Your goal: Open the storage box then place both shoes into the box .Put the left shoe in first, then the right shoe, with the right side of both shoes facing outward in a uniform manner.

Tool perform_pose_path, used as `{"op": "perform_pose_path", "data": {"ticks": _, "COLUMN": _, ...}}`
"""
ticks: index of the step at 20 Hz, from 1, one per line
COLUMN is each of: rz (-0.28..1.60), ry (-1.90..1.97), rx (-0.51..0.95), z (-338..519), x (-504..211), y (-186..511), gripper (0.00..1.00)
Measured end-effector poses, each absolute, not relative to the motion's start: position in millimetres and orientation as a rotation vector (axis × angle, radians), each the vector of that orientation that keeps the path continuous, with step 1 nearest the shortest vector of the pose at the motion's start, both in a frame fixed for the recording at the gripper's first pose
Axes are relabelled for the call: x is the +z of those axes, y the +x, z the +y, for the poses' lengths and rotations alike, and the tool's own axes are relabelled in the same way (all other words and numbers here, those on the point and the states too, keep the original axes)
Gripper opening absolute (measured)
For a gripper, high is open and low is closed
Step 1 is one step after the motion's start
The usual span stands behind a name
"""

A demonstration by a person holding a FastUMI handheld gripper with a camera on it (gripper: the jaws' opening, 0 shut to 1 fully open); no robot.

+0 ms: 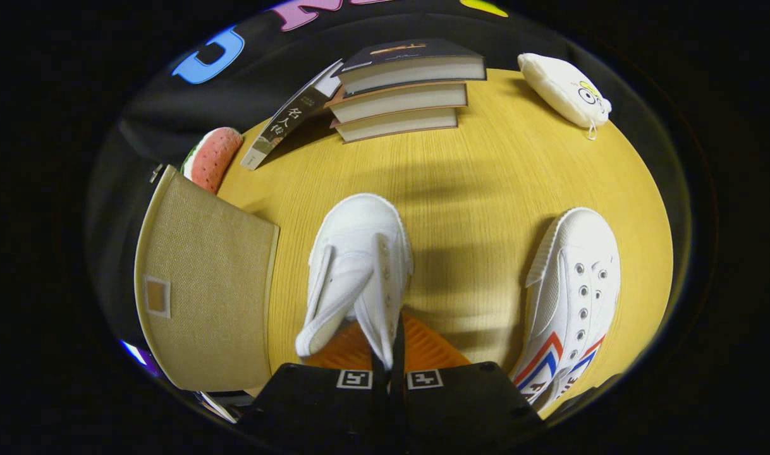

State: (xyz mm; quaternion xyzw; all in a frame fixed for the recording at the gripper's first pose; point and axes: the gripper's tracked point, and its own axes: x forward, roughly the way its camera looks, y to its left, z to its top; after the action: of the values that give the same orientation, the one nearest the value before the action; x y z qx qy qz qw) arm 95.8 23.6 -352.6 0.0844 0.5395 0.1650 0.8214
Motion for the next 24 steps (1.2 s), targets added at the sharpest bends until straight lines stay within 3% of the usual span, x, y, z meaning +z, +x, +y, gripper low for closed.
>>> {"op": "perform_pose_path", "data": {"ticks": 14, "rz": 0.976, "ry": 0.480, "rx": 0.153, "z": 62, "x": -165, "y": 39, "gripper": 0.05}}
{"op": "perform_pose_path", "data": {"ticks": 19, "rz": 0.927, "ry": 0.543, "rx": 0.189, "z": 131, "x": -120, "y": 37, "gripper": 0.05}}
{"op": "perform_pose_path", "data": {"ticks": 24, "rz": 0.974, "ry": 0.567, "rx": 0.248, "z": 221, "x": -134, "y": 32, "gripper": 0.05}}
